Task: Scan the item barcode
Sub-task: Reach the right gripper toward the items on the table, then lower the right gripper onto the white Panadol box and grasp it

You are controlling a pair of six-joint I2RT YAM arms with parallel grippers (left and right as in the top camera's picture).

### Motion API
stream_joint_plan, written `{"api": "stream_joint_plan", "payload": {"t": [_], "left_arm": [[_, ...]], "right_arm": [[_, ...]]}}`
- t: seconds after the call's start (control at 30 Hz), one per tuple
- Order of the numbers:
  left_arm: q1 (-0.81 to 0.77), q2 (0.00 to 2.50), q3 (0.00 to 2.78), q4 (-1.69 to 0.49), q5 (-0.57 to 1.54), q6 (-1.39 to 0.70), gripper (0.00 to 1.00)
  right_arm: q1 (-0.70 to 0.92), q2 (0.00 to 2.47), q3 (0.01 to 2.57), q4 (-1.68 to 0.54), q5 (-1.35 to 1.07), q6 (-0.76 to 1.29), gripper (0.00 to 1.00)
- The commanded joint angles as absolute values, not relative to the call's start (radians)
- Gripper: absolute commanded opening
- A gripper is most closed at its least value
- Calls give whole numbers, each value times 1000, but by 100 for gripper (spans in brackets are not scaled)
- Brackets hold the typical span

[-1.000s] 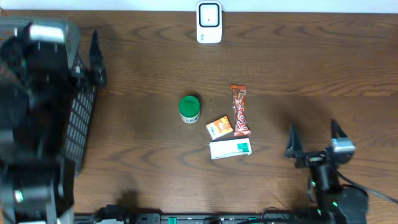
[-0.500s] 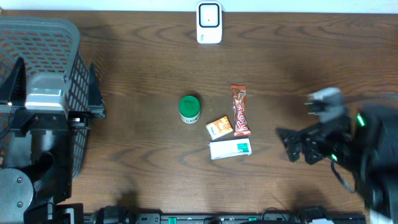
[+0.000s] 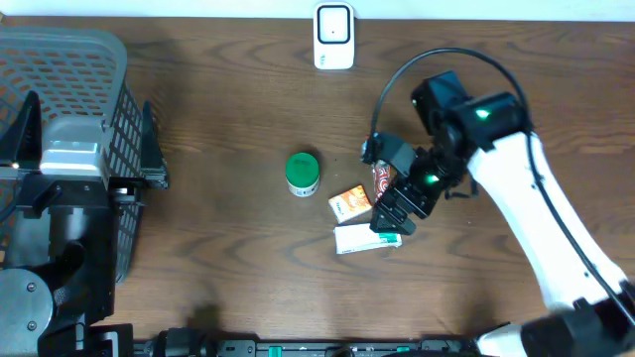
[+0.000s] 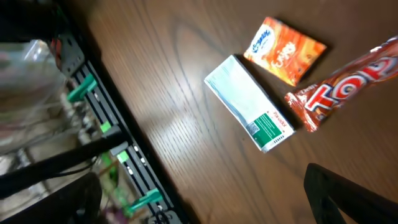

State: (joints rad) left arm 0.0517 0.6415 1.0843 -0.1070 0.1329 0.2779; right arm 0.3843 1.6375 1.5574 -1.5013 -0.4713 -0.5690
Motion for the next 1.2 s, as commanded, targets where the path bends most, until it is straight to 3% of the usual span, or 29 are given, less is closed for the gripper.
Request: {"api": "stream_joint_plan", "payload": {"t": [0.0,0.33,0.63,1.17], "left_arm": [[56,638,1081,-102,145,276,100],[56,638,1081,-99,146,276,100],[56,639,1081,-98,146,276,100],[27,638,1081,-98,146,276,100]], "right_arm": [[409,1710,1547,-1497,-487,-664,99],[532,1746,1387,-1246,-325,-607,99],[661,1746,1205,-1047,37,-457,99],[696,1746,1019,-833,47,-480,99]]}}
